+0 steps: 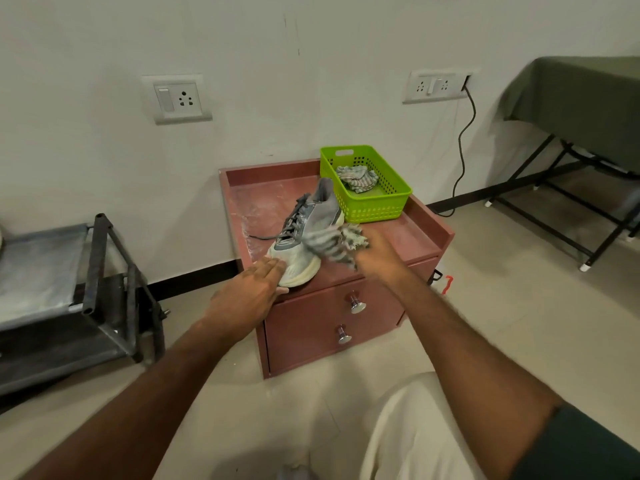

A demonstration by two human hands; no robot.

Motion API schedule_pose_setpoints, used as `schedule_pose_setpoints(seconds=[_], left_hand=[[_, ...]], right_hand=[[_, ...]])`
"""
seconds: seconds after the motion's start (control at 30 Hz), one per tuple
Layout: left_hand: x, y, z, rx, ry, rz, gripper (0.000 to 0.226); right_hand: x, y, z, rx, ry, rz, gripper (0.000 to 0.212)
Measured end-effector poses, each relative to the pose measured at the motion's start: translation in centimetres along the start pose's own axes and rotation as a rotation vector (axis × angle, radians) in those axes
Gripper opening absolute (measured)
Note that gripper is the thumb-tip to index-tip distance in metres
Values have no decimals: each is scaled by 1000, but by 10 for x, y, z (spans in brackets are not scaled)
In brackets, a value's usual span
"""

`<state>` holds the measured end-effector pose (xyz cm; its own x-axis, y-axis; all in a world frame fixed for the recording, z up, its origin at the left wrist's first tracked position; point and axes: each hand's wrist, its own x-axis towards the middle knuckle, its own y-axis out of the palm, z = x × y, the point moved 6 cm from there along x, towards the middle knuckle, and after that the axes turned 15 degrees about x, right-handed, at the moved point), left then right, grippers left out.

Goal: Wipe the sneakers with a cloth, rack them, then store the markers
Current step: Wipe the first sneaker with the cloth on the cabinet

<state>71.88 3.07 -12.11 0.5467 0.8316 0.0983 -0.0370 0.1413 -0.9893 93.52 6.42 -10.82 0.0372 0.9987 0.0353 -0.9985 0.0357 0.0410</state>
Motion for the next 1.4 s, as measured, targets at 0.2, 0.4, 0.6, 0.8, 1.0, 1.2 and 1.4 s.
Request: schedule_pose_setpoints(seconds=[0.2,0.4,0.6,0.8,1.0,1.2,1.4], left_hand=[[-1,-2,-2,16,2,4,56],[4,-3,4,31,-30,-14,55],[2,-2,2,31,21,-33,50],[3,-4,4,-17,-24,-52,50],[5,-1,5,-9,-36,-7,55],[7,-1,10,-23,-55,-3,55],[4,0,9,-33,-47,-5,53]], right_hand=[[31,-12,-1,-349,-271,-358,69],[29,40,-27,-488,-58,124,80],[-18,36,-7,79,83,336,40],[19,-19,7,-32,-244,-311,57],[36,19,-27,-230,-118,-84,62],[11,44,-5,-103,6,190,42],[2,-1,2,254,-16,-207,18]])
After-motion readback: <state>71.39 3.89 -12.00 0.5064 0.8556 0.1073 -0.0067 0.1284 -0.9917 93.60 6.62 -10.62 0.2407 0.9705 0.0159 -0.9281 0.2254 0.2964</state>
